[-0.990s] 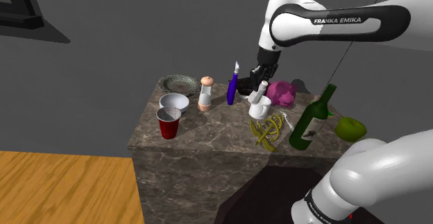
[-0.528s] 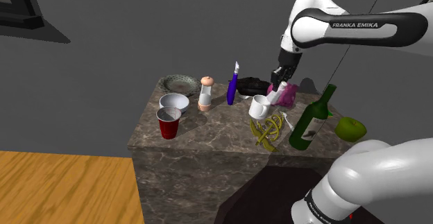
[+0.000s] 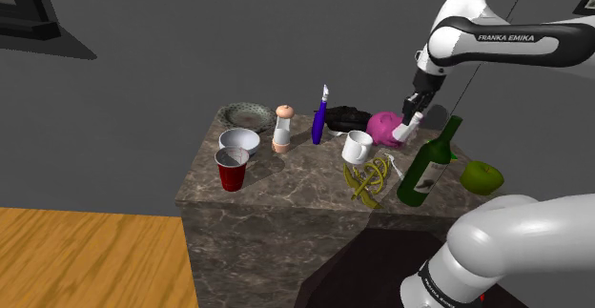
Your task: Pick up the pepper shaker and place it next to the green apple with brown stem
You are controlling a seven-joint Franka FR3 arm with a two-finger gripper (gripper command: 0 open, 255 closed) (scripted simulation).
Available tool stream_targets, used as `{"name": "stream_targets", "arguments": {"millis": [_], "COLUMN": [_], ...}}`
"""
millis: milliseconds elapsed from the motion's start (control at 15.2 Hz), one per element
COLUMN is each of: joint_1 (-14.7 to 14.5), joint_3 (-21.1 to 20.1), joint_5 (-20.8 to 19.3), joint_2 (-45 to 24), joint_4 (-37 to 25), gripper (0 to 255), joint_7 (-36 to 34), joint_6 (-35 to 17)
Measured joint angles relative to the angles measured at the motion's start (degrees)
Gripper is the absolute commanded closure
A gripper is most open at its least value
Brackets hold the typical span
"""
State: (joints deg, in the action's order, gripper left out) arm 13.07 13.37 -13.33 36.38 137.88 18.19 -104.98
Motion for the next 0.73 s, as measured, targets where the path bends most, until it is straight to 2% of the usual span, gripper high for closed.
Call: {"name": "stream_targets", "arguments": {"millis": [726], "joint_1": [4.77], "joint_3": [13.28], "joint_5": [-5.39], "joint_2": [-3.56], "joint_4": [-4.47], "gripper": [255], "joint_7": [15.36], "joint_6": [-2.13]}}
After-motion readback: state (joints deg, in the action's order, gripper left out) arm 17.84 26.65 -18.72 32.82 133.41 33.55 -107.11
